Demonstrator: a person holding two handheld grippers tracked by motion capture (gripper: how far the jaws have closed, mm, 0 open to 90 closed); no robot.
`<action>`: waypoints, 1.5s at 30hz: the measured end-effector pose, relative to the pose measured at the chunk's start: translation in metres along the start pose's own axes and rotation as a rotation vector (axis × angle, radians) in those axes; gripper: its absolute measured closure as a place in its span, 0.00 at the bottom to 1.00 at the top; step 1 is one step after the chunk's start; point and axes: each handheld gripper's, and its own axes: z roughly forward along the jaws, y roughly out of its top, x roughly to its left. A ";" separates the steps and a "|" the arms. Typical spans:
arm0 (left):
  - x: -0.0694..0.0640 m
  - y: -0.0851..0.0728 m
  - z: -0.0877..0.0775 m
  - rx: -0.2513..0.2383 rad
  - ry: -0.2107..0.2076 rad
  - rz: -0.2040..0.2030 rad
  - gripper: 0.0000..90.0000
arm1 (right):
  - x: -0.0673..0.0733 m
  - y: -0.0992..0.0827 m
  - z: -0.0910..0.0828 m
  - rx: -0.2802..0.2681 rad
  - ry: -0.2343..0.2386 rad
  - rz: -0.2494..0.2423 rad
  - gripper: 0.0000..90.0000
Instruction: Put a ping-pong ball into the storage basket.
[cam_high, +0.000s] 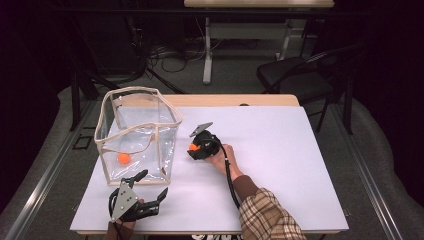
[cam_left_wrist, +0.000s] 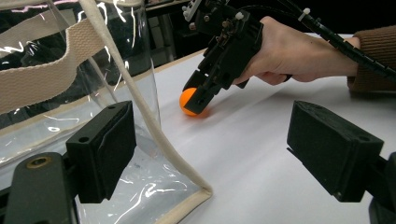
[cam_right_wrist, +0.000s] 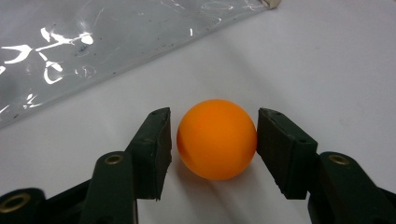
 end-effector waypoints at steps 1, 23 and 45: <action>0.000 0.000 0.000 -0.001 0.001 -0.002 0.17 | 0.000 0.000 0.000 0.002 -0.003 -0.002 0.51; 0.000 0.000 0.000 0.001 0.001 -0.001 0.17 | 0.002 0.002 -0.002 0.002 -0.007 -0.002 0.56; 0.000 0.000 0.000 0.001 0.001 -0.002 0.17 | 0.001 0.004 -0.014 -0.013 0.000 0.003 0.56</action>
